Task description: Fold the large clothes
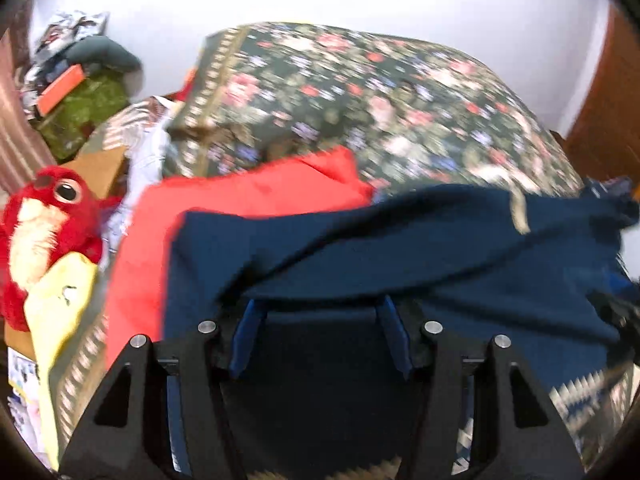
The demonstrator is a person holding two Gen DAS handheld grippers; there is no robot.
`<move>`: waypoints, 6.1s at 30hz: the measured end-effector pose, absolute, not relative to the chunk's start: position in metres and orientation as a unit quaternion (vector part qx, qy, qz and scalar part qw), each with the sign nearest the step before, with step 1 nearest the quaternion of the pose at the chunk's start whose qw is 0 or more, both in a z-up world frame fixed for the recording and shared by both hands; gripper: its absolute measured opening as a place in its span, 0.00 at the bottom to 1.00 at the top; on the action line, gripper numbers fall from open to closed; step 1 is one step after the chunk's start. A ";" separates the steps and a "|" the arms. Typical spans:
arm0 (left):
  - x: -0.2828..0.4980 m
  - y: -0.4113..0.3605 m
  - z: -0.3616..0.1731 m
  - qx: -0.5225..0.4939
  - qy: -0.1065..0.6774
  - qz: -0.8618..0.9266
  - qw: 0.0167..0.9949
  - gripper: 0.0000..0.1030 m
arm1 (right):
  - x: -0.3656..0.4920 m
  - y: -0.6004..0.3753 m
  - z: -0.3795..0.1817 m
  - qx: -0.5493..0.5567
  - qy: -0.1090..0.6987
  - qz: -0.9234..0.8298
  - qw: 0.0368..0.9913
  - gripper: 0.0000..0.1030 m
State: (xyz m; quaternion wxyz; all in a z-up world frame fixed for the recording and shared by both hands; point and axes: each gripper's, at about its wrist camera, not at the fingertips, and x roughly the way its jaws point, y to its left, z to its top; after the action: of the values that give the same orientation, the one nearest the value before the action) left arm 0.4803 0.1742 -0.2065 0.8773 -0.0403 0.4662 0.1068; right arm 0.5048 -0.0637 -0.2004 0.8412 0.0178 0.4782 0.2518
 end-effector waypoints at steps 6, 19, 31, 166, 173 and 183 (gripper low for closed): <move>0.477 0.200 -0.207 -0.073 0.468 0.126 0.872 0.54 | 0.502 -0.071 -0.212 0.023 0.483 0.253 0.838 0.60; 0.375 0.162 -0.212 -0.038 0.470 0.113 0.874 0.88 | 0.464 -0.130 -0.207 0.009 0.496 0.224 0.839 0.82; 0.307 0.215 -0.243 -0.329 0.476 0.091 0.810 0.89 | 0.414 -0.152 -0.192 0.031 0.505 0.198 0.840 0.82; 0.447 0.038 -0.193 -0.190 0.510 -0.100 0.833 0.94 | 0.482 -0.226 -0.232 0.202 0.557 0.214 0.777 0.99; 0.484 0.047 -0.234 -0.304 0.526 -0.143 0.782 1.00 | 0.510 -0.223 -0.264 0.264 0.585 0.231 0.731 0.99; 0.502 0.037 -0.254 -0.341 0.528 -0.159 0.761 0.95 | 0.516 -0.212 -0.263 0.302 0.583 0.244 0.714 0.90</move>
State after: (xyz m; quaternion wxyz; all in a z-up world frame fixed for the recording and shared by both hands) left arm 0.5017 0.0370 -0.2541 0.7613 -0.3413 0.5277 -0.1594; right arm 0.5161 -0.2118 -0.2626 0.7137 0.3015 0.5832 0.2441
